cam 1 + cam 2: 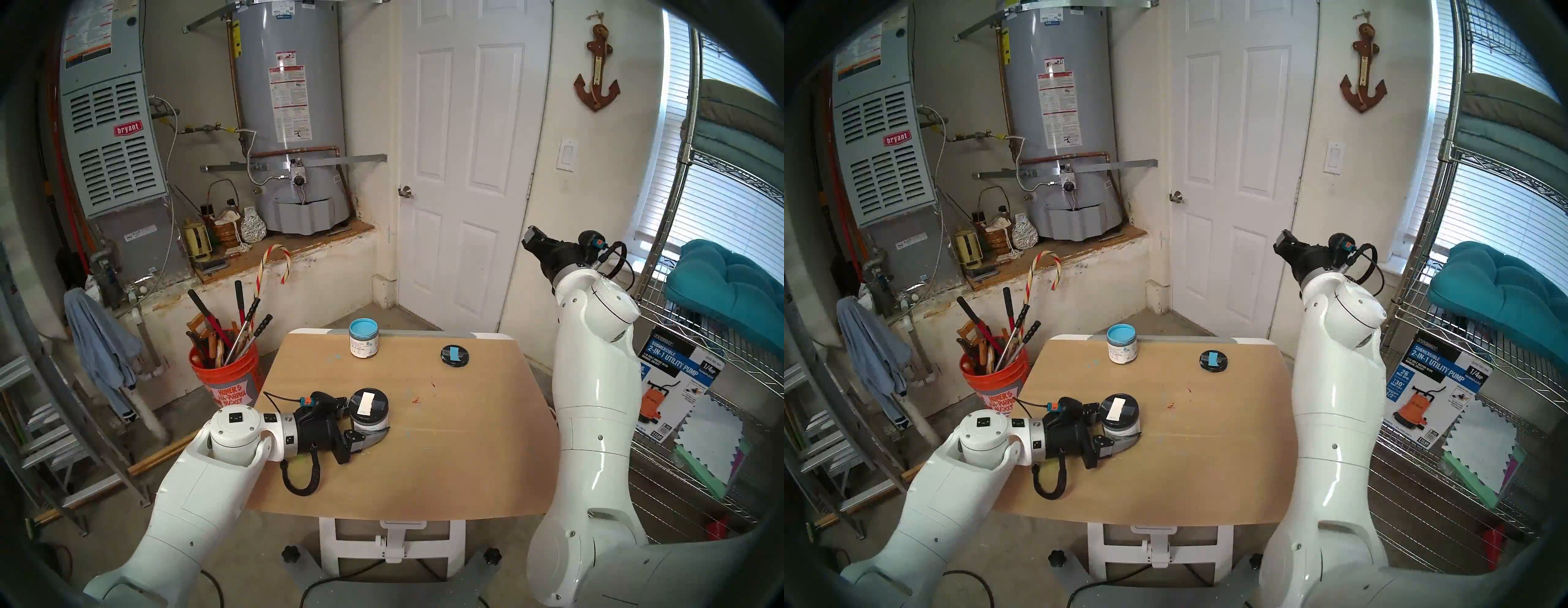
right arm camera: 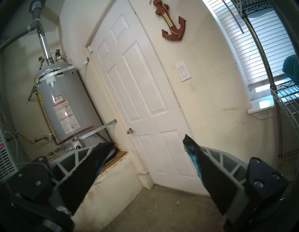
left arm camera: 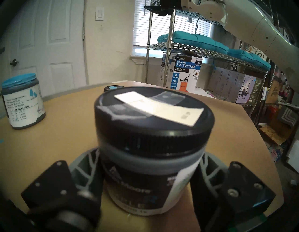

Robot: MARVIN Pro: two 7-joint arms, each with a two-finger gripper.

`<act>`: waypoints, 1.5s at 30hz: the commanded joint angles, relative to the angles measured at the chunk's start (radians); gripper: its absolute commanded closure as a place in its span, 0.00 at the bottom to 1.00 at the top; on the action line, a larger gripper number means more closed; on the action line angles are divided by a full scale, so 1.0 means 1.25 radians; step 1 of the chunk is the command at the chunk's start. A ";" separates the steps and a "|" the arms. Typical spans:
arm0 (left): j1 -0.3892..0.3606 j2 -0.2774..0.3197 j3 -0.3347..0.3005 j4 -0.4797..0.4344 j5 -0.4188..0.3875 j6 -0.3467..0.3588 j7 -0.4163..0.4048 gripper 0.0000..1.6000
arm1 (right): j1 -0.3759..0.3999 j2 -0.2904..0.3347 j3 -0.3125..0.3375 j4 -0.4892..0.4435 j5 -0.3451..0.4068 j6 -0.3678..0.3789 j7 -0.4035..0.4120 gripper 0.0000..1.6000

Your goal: Open paint jar

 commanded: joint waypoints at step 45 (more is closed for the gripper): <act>0.040 0.001 -0.002 -0.067 0.001 0.023 -0.022 1.00 | -0.335 0.151 -0.090 -0.216 0.130 0.108 0.524 0.00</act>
